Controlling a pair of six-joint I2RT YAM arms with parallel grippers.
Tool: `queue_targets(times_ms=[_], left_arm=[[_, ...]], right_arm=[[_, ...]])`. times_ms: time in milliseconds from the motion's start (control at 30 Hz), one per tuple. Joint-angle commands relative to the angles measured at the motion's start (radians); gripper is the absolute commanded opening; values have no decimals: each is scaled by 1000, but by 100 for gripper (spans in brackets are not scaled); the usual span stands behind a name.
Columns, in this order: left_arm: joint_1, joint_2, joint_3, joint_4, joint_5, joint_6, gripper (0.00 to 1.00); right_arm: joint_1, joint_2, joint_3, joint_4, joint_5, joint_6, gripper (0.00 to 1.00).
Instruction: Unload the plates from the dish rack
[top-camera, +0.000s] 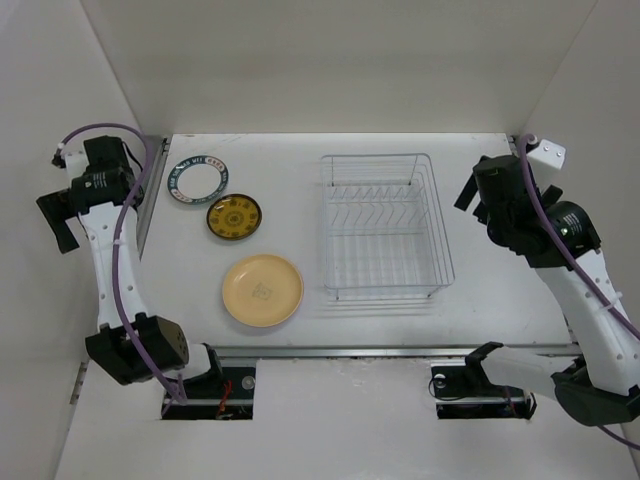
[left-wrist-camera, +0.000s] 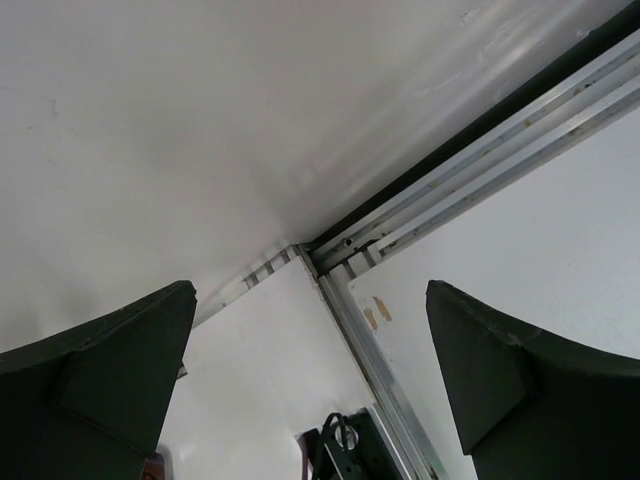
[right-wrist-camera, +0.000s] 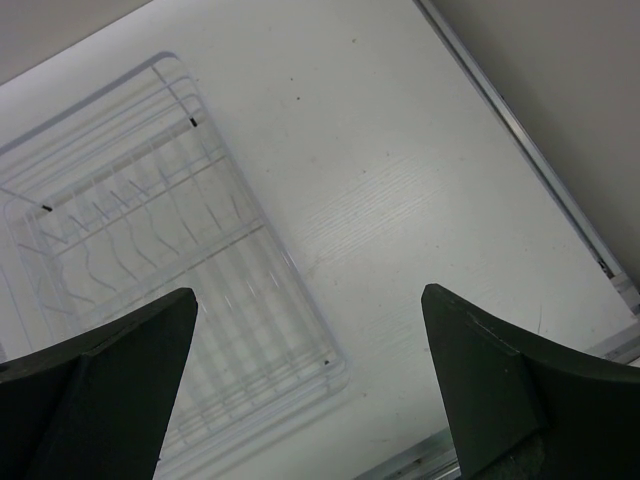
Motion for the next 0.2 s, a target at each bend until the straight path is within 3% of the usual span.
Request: queue_targets(times_ms=[0, 167], left_arm=[[-4, -38, 25, -23, -2, 2, 100], [-4, -82, 34, -2, 44, 36, 100]], right_arm=[[6, -14, -9, -9, -25, 7, 100], [6, -67, -20, 15, -51, -25, 100]])
